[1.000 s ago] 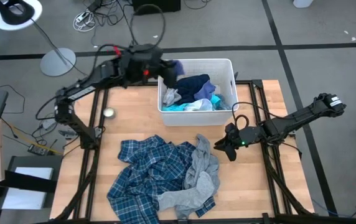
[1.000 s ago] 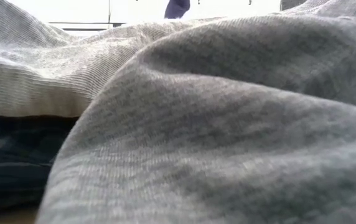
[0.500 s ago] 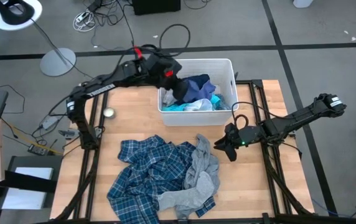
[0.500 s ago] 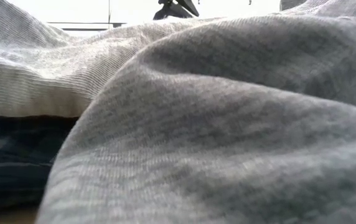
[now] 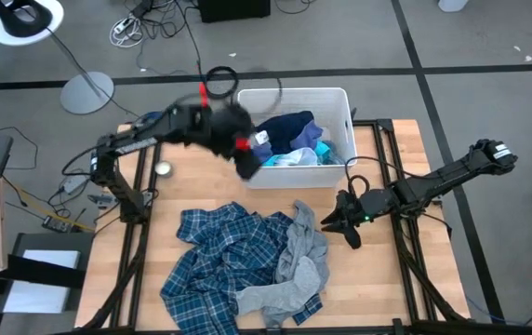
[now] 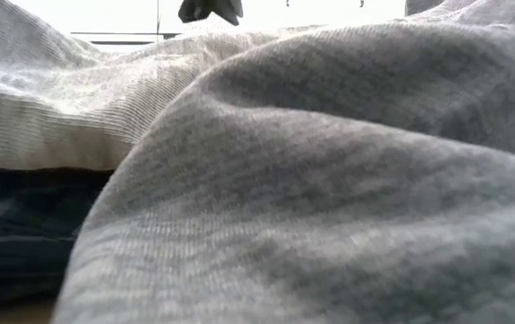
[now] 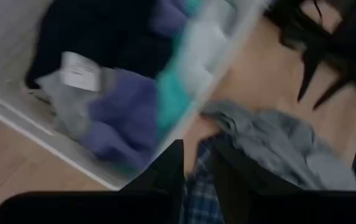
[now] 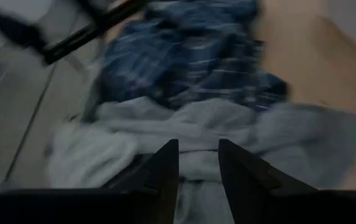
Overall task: Sort clothes
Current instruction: Put the gray sock into the white laundry bin
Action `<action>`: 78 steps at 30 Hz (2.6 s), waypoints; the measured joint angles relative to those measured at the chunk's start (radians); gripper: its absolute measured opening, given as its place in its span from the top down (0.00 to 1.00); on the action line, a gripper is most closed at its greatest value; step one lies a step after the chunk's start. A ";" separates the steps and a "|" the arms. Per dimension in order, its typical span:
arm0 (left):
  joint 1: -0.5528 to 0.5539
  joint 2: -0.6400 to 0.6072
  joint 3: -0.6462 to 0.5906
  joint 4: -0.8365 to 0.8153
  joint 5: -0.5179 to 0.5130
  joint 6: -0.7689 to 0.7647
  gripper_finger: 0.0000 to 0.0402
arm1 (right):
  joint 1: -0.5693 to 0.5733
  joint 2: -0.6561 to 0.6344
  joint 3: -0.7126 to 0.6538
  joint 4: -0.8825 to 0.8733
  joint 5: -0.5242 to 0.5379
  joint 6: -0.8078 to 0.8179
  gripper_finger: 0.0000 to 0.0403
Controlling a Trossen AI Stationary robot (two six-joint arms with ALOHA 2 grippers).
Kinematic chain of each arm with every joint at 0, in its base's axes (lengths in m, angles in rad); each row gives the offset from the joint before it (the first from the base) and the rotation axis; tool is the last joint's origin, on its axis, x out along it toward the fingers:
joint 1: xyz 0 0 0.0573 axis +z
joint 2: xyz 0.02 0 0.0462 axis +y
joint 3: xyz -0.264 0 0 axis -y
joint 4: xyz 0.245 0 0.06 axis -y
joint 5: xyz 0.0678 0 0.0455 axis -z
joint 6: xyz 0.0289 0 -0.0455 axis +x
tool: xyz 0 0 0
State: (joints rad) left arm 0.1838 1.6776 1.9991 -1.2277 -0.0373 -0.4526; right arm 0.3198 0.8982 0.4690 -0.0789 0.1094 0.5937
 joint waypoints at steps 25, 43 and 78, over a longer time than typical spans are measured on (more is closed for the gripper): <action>-0.526 -0.065 -0.488 0.311 -0.076 -0.177 0.80 | 0.183 0.418 0.697 -0.625 0.065 -0.241 0.85; -0.801 -0.590 -0.990 0.431 -0.235 -0.509 0.81 | 0.231 0.826 1.002 -0.756 0.000 0.017 0.64; -0.844 -0.652 -1.055 0.468 -0.456 -0.554 0.81 | -0.004 0.480 1.001 -0.709 0.393 -0.179 1.00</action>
State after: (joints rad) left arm -0.6601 1.0252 0.9443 -0.7601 -0.4931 -1.0069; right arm 0.3155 1.3785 1.4704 -0.7878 0.5024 0.4147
